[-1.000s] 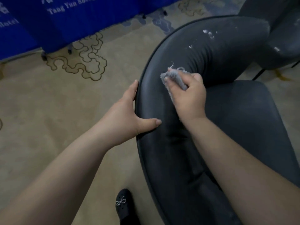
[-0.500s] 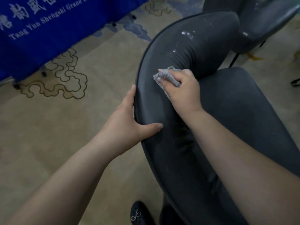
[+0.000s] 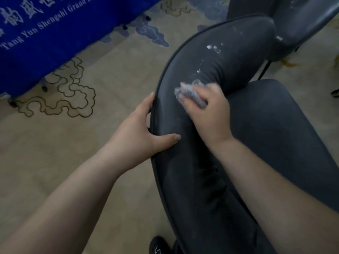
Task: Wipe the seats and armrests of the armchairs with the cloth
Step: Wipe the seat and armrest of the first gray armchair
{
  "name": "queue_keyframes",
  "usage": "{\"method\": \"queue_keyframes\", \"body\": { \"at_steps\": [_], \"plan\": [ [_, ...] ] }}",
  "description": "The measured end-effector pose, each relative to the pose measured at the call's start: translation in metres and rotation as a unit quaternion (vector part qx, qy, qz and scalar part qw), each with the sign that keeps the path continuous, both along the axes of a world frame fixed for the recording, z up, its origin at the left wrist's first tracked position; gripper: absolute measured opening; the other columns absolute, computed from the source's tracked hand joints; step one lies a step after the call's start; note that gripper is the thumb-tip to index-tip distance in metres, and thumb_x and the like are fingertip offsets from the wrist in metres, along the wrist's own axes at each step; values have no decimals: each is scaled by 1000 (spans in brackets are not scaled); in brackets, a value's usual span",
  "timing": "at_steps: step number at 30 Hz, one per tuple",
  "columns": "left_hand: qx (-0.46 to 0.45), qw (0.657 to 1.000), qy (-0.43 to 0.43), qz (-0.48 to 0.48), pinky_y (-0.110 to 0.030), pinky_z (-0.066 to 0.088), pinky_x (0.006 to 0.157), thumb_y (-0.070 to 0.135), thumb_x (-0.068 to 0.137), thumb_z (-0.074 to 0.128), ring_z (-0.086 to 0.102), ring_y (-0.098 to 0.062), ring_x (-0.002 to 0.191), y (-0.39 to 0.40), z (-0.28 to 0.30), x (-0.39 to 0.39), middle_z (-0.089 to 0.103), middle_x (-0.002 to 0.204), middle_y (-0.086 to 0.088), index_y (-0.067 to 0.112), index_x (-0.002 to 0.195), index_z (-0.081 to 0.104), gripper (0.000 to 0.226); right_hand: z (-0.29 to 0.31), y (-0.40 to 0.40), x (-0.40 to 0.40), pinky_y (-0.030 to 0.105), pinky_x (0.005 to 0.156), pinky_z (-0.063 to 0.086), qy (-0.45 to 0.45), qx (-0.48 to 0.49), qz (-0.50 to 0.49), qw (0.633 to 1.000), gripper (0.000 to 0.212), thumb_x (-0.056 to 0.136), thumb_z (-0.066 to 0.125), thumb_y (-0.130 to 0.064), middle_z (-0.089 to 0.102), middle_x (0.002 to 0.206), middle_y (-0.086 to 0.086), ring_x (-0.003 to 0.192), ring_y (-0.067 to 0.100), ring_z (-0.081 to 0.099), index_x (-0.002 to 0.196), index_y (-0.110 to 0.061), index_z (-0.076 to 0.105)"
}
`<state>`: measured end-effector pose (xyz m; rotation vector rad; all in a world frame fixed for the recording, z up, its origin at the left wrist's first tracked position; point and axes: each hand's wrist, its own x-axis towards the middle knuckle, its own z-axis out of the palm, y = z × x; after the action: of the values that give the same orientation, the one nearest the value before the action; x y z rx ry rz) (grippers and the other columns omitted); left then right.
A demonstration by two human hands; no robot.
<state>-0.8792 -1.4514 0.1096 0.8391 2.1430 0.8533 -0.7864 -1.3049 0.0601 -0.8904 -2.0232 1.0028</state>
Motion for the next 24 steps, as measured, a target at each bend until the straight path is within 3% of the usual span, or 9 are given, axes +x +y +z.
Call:
{"method": "queue_keyframes", "body": {
  "at_steps": [5, 9, 12, 16, 19, 21, 24],
  "plan": [
    [-18, 1000, -1, -19, -36, 46, 103, 41, 65, 83, 54, -10, 122, 18, 5, -15, 38, 148, 19, 43, 151, 17, 108, -2, -9, 12, 10, 83, 40, 21, -8, 59, 998, 30, 79, 74, -27, 54, 93, 5, 87, 10, 58, 109, -23, 72],
    [-24, 999, 14, -22, -36, 46, 102, 43, 66, 82, 53, -12, 122, 33, 5, -23, 38, 148, 15, 41, 151, 17, 107, 5, 33, -27, 18, 85, 43, -16, 12, 31, 999, 31, 78, 76, -27, 52, 93, 8, 88, 17, 57, 108, -21, 73],
    [-21, 999, 17, -22, -33, 46, 102, 41, 67, 82, 53, -12, 121, 44, 3, -28, 39, 148, 13, 41, 152, 16, 107, -2, 24, -20, 19, 82, 45, 8, 3, 6, 1000, 31, 79, 76, -26, 51, 91, 4, 84, 13, 57, 110, -24, 72],
    [-16, 999, 11, -48, -16, 41, 90, 41, 67, 82, 50, -5, 121, 59, -2, -43, 39, 140, 21, 42, 152, 12, 110, -9, 3, 1, 20, 81, 47, 30, 6, 30, 999, 34, 79, 74, -23, 50, 92, 2, 84, 12, 57, 112, -25, 71],
    [-12, 997, 7, -77, 4, 35, 73, 41, 66, 83, 40, 17, 107, 72, -6, -57, 34, 129, 27, 43, 152, 9, 114, -5, 27, -16, 29, 80, 48, -12, 60, 14, 998, 32, 77, 74, -22, 48, 89, 4, 81, 17, 53, 109, -23, 72],
    [-12, 995, 2, -94, 10, 30, 68, 42, 65, 83, 33, 23, 101, 83, -8, -68, 33, 128, 29, 42, 152, 9, 114, -2, 51, -33, 34, 83, 48, -31, 57, -23, 998, 32, 78, 75, -22, 47, 90, 6, 83, 21, 53, 109, -23, 72],
    [-13, 993, -10, -120, 2, 38, 72, 45, 63, 83, 50, 6, 109, 101, -10, -83, 36, 128, 29, 46, 151, 8, 115, -2, 70, -46, 26, 86, 47, -15, 5, -88, 996, 29, 79, 75, -27, 47, 91, 5, 86, 19, 56, 108, -21, 73]
  ]
}}
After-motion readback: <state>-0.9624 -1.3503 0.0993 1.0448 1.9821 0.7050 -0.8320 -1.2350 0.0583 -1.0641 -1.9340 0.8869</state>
